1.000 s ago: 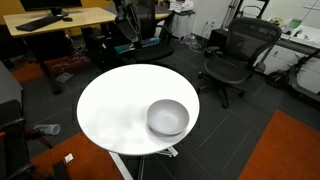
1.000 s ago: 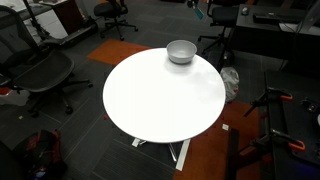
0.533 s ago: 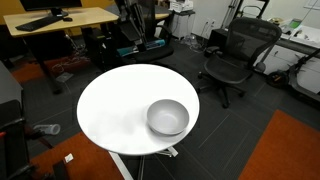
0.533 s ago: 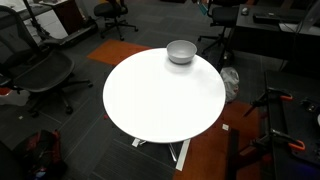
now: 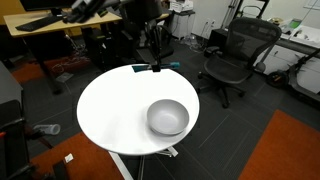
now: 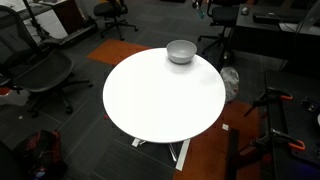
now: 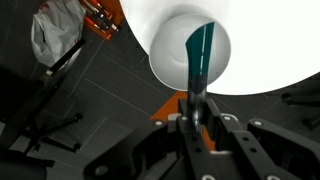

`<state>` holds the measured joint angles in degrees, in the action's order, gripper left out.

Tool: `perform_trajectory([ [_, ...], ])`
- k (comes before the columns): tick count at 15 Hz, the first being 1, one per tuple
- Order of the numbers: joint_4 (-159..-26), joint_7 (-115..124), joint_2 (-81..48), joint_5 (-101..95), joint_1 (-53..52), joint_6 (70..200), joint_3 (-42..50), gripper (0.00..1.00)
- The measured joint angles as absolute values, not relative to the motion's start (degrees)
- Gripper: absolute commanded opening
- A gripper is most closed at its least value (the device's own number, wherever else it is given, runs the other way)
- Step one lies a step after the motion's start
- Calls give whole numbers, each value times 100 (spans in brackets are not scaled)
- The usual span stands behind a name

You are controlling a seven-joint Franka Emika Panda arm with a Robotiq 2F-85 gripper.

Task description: Put the marker in the bowl

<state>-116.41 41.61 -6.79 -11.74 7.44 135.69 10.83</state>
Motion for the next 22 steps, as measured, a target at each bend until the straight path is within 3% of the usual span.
perform_trajectory([
  [9,-10542,3953,-2009,-753,856,12966,1184,5],
  [22,-9941,3380,-3058,-237,1017,13282,1194,5],
])
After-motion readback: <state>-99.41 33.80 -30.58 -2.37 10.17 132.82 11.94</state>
